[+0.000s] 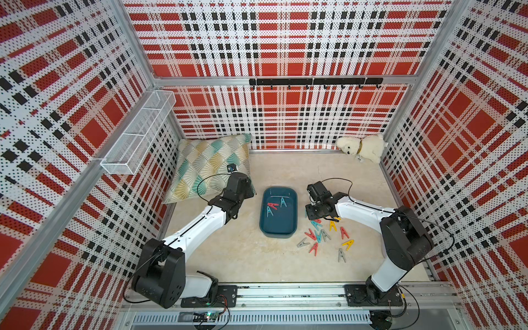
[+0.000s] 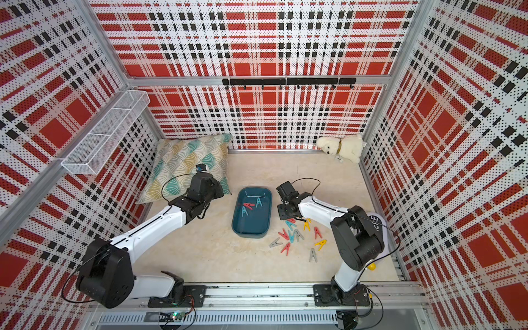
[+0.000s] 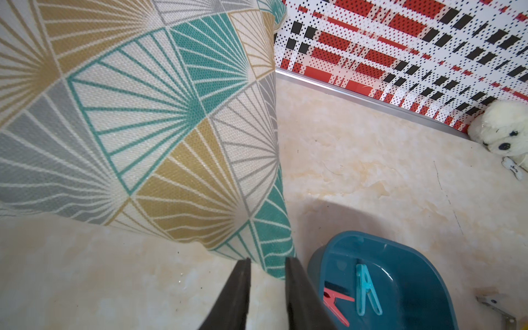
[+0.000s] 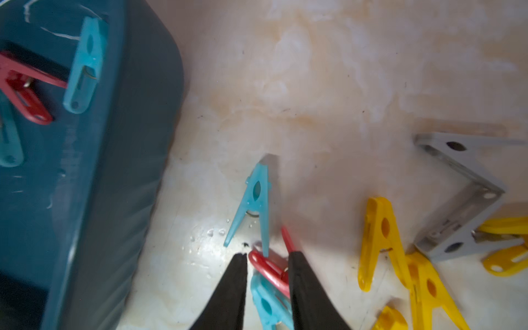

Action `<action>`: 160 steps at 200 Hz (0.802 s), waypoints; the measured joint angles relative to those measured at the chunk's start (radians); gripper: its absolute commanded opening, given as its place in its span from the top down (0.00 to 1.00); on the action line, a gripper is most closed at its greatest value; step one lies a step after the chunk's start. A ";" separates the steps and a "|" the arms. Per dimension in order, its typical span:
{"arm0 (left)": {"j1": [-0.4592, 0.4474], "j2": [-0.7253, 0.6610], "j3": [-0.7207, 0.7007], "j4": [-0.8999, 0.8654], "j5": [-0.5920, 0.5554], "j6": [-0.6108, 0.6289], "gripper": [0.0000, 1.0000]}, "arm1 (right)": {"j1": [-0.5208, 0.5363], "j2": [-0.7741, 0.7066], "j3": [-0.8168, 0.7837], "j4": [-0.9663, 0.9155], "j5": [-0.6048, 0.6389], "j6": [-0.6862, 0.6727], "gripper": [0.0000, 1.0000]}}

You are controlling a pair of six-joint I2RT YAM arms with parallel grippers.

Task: Put the clothespins into the storage box
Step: Pick up the clothespin from the center of the board.

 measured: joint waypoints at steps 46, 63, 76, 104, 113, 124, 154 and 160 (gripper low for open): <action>-0.003 0.000 0.000 0.000 -0.001 0.000 0.72 | 0.000 0.051 0.026 0.015 0.019 -0.006 0.74; -0.003 0.000 0.000 0.000 -0.002 0.000 0.72 | 0.000 0.062 0.034 0.016 0.027 -0.008 0.74; -0.003 0.000 0.000 0.000 -0.002 0.000 0.72 | 0.000 0.067 0.038 0.016 0.030 -0.009 0.74; -0.003 0.000 0.000 0.000 -0.002 0.000 0.72 | 0.000 0.079 0.056 0.014 0.034 -0.019 0.76; -0.003 0.000 0.000 -0.001 -0.002 0.000 0.72 | 0.000 0.086 0.063 0.014 0.034 -0.025 0.78; -0.003 0.000 0.000 0.000 -0.002 0.000 0.72 | 0.000 0.095 0.071 0.014 0.034 -0.031 0.79; -0.003 0.000 0.000 0.000 -0.003 0.000 0.72 | 0.000 0.114 0.090 0.014 0.034 -0.046 0.80; -0.003 0.000 0.000 0.000 -0.003 0.000 0.72 | 0.000 0.117 0.094 0.014 0.035 -0.049 0.80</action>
